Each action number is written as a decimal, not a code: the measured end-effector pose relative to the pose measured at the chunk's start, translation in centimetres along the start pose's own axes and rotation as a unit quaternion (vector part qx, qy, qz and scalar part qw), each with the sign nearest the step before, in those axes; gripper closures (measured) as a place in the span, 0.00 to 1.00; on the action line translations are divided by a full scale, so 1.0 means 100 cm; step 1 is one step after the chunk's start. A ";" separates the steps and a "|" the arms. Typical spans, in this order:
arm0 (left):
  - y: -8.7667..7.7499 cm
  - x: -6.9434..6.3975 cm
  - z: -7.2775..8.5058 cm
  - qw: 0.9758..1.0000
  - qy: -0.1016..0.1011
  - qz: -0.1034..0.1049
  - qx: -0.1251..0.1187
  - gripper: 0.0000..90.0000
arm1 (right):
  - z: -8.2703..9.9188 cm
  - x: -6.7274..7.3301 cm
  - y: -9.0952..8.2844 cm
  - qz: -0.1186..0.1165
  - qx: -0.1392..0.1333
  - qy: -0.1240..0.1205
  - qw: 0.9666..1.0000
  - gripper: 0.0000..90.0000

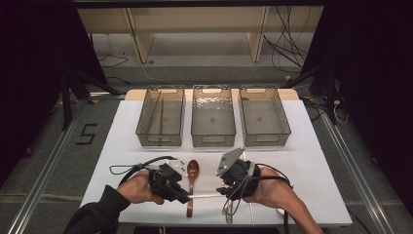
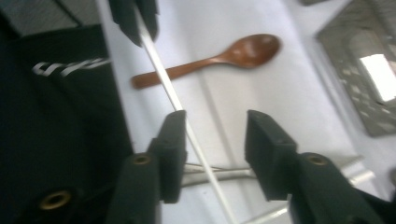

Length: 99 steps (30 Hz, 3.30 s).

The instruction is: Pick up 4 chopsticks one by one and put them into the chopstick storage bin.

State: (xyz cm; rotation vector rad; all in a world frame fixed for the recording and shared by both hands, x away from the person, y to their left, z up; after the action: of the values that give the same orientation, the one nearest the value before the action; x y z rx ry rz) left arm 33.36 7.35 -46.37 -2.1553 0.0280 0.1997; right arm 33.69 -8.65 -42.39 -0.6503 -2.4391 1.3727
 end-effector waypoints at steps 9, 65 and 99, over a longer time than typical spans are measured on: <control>-0.030 0.021 0.008 0.997 -0.045 -0.057 -0.033 0.92 | 0.023 -0.037 -0.010 0.036 -0.054 0.123 0.990 0.45; -0.125 0.192 0.070 0.890 -0.297 -0.328 -0.109 0.92 | 0.065 -0.052 0.022 0.055 -0.015 0.230 0.972 0.29; -0.109 0.146 0.047 0.889 -0.328 -0.283 -0.147 0.28 | 0.073 -0.058 0.028 0.077 0.011 0.247 0.966 0.31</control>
State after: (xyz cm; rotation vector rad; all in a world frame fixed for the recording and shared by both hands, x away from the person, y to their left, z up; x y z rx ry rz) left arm 48.23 18.15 -42.25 -2.1802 -1.0664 0.6049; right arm 36.16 -15.68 -48.60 -1.0513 -2.0072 1.1162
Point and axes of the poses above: each handheld gripper's, and its own axes: y roughly forward along the jaws, z roughly out of its underside, x roughly to its left, the point moved 8 cm from there along y, roughly forward along the jaws, and after that the axes turned 10 degrees about y, right-handed, at the moved point
